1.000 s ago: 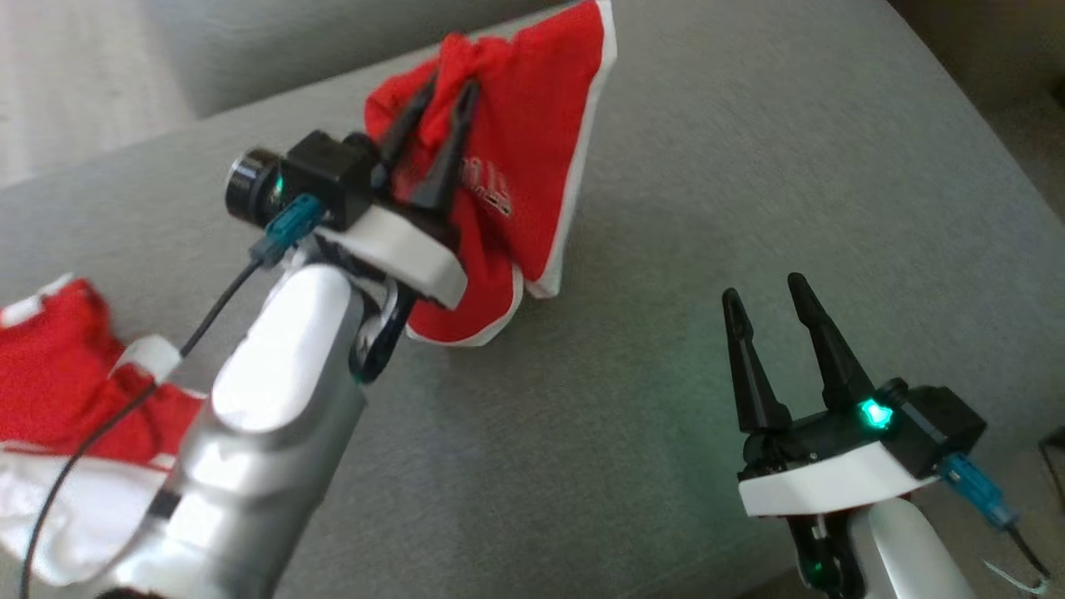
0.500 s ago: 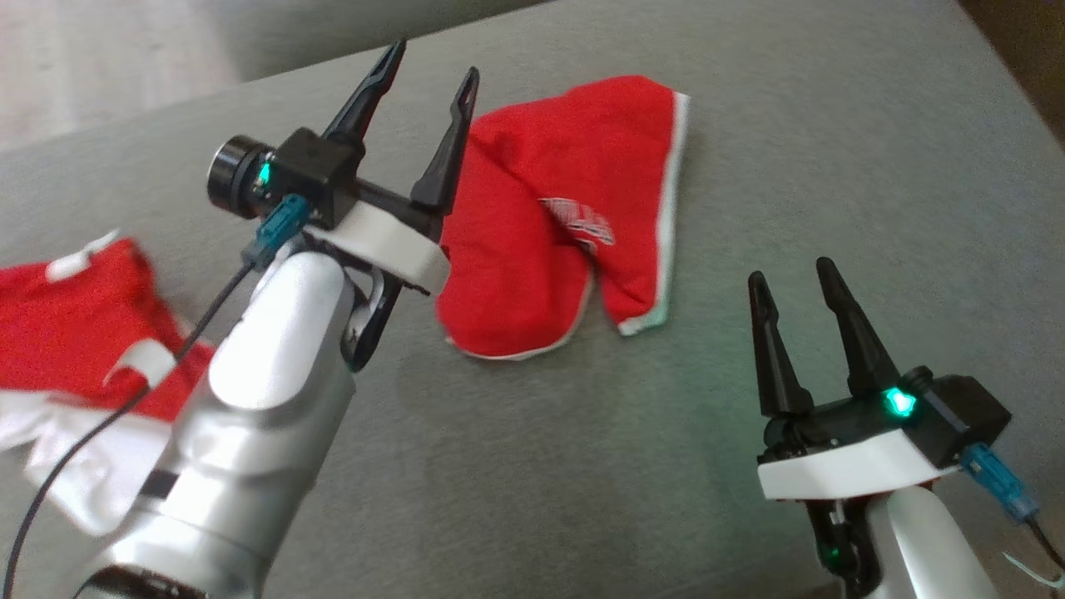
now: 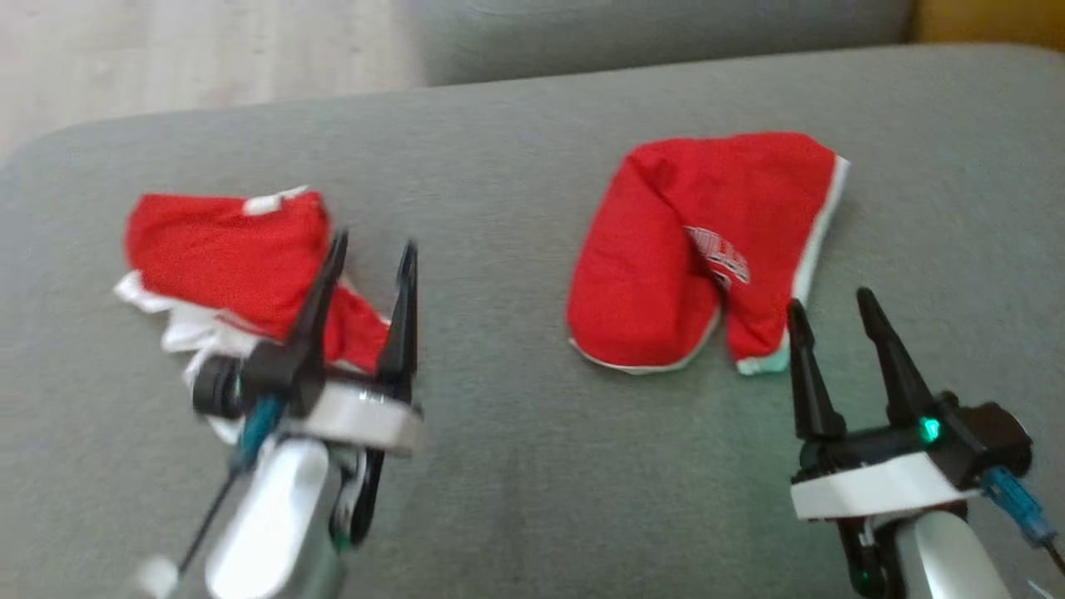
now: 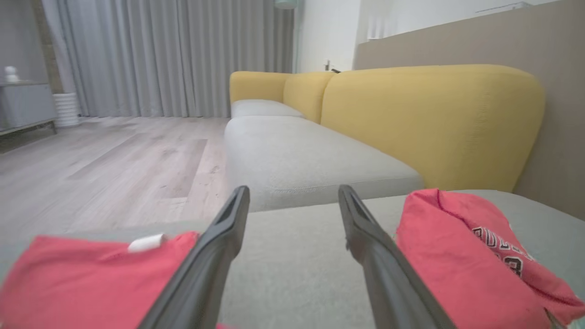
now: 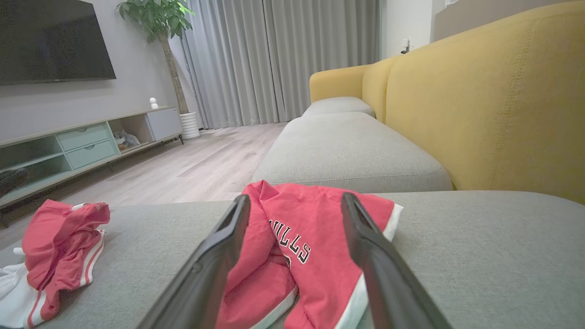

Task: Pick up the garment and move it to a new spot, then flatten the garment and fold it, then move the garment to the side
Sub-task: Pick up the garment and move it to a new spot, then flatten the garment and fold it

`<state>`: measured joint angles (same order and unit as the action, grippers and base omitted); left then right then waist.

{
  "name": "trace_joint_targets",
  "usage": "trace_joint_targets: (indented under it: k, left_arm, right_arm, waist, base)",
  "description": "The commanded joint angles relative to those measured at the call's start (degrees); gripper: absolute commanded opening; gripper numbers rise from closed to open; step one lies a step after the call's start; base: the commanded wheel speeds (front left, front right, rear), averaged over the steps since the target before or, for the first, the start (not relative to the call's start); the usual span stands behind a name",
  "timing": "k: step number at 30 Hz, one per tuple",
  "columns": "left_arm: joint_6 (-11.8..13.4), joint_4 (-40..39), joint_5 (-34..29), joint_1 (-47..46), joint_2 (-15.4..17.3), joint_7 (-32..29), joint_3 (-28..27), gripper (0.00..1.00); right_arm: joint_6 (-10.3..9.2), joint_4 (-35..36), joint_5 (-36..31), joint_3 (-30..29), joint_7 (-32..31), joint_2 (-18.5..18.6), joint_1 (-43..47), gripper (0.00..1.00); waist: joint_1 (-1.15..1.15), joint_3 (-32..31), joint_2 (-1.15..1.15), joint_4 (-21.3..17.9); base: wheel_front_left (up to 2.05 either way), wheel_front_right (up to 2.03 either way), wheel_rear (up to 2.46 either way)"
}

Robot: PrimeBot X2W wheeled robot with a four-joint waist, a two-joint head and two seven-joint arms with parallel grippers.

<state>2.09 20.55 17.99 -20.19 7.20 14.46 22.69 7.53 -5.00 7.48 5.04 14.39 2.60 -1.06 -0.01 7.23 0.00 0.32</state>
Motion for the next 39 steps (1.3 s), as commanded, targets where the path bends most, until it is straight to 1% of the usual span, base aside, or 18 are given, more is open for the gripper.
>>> trace_joint_targets:
  k: [1, 6, 9, 20, 24, 27, 30, 35, 39]
  left_arm:
    - [0.5, -3.1, -0.7, 0.9, 0.2, 0.5, -2.7, 1.0]
    - [0.9, -5.4, -1.9, 6.1, -1.2, 0.5, -4.1, 1.0]
    - [0.5, -6.2, -2.4, 7.8, -2.1, 0.5, -5.1, 1.0]
    - [-1.4, -6.4, -4.9, 8.3, -3.4, 0.5, -7.4, 1.0]
    - [-2.0, -6.4, -5.2, 8.3, -3.8, 0.5, -7.7, 1.0]
    - [-2.4, -6.2, -5.2, 8.0, -4.0, 0.5, -7.8, 1.0]
    - [-2.6, -6.0, -5.1, 7.6, -4.1, 0.5, -7.7, 1.0]
    - [-2.8, -5.6, -4.8, 7.0, -4.3, 0.5, -7.3, 1.0]
    - [-2.7, -5.3, -4.5, 6.5, -4.3, 0.5, -6.7, 1.0]
  right_arm:
    - [-0.04, 1.4, -0.5, 0.6, 0.6, 0.3, -0.3, 1.0]
    - [-0.04, 1.0, -1.0, -0.1, 0.6, 0.3, 0.5, 1.0]
    - [-0.04, 0.8, -1.2, -0.2, 0.6, 0.3, 0.6, 1.0]
    - [-0.04, 0.3, -0.9, 0.8, 0.6, 0.3, -0.1, 1.0]
    - [-0.04, 0.3, -1.2, 1.0, 0.6, 0.3, -0.4, 1.0]
    - [-0.04, -2.1, -2.6, 2.3, 0.6, 0.3, -1.4, 1.0]
    - [-0.04, -7.8, -4.7, 3.1, 0.5, 0.3, -2.9, 1.0]
    - [-0.04, -16.5, -7.3, 3.7, -2.4, 0.3, -7.3, 1.0]
    - [-0.04, -21.7, -7.8, 3.8, -3.4, 0.3, -10.3, 1.0]
  waist:
    - [0.01, -1.4, 0.0, 2.6]
    - [0.01, -1.8, 0.0, 3.9]
    - [0.01, -1.9, 0.0, 4.2]
    - [0.01, -2.2, 0.0, 3.9]
    - [0.01, -1.3, 0.0, 4.4]
    - [0.01, -0.3, 0.0, 5.2]
    - [0.01, 0.8, 0.0, 6.2]
    - [0.01, 2.6, 0.0, 7.9]
    - [0.01, 3.5, 0.0, 9.0]
  base:
    - [0.0, 0.0, 0.0]
    - [0.0, 0.0, 0.0]
    - [0.0, 0.0, 0.0]
    - [0.0, 0.0, 0.0]
    - [0.0, 0.0, 0.0]
    - [0.0, 0.0, 0.0]
    - [0.0, 0.0, 0.0]
    - [0.0, 0.0, 0.0]
    - [0.0, 0.0, 0.0]
